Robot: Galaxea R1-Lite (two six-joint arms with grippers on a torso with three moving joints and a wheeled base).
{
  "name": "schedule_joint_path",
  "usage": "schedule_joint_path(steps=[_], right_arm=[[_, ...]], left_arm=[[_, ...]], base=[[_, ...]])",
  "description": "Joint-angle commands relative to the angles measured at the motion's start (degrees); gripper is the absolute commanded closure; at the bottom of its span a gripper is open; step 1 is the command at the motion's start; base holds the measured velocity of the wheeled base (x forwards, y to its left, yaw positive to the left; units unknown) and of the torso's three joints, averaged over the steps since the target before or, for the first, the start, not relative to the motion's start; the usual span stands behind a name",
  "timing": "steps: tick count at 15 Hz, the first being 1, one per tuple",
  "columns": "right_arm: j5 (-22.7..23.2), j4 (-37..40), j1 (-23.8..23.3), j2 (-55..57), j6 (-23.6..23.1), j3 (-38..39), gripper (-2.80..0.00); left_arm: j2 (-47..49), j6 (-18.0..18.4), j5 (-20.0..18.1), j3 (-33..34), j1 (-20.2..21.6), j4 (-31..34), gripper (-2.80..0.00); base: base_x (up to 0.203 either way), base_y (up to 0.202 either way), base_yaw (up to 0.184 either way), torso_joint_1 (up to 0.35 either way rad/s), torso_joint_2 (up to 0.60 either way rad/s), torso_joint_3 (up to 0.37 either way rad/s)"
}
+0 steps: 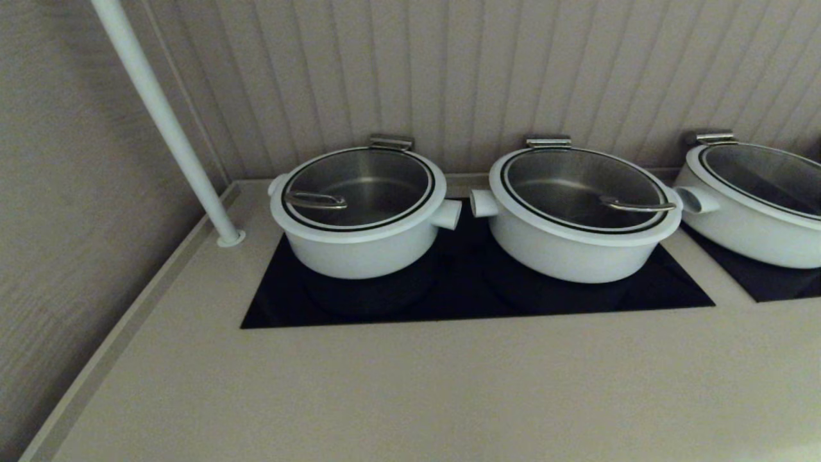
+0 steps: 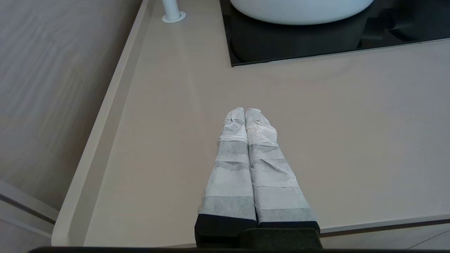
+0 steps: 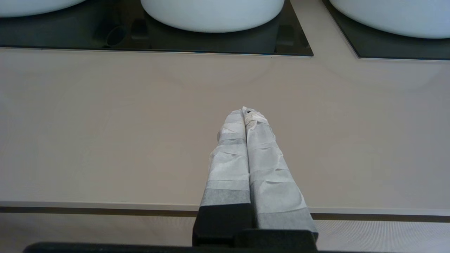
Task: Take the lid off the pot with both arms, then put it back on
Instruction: Open the food pot lid a small opening with the left arm
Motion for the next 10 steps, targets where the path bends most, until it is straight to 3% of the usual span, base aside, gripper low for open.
schedule_joint_path(steps=[1, 10], right_arm=[[0.03, 0.01, 0.01, -0.02, -0.05, 0.0, 0.0], [0.03, 0.01, 0.01, -0.02, -0.05, 0.0, 0.0]], left_arm=[[-0.02, 0.02, -0.01, 0.0, 0.02, -0.01, 0.0], [-0.02, 0.02, -0.01, 0.0, 0.02, -0.01, 0.0]], base=[[0.0, 0.0, 0.0, 0.0, 0.0, 0.0], [0.0, 0.0, 0.0, 0.0, 0.0, 0.0]])
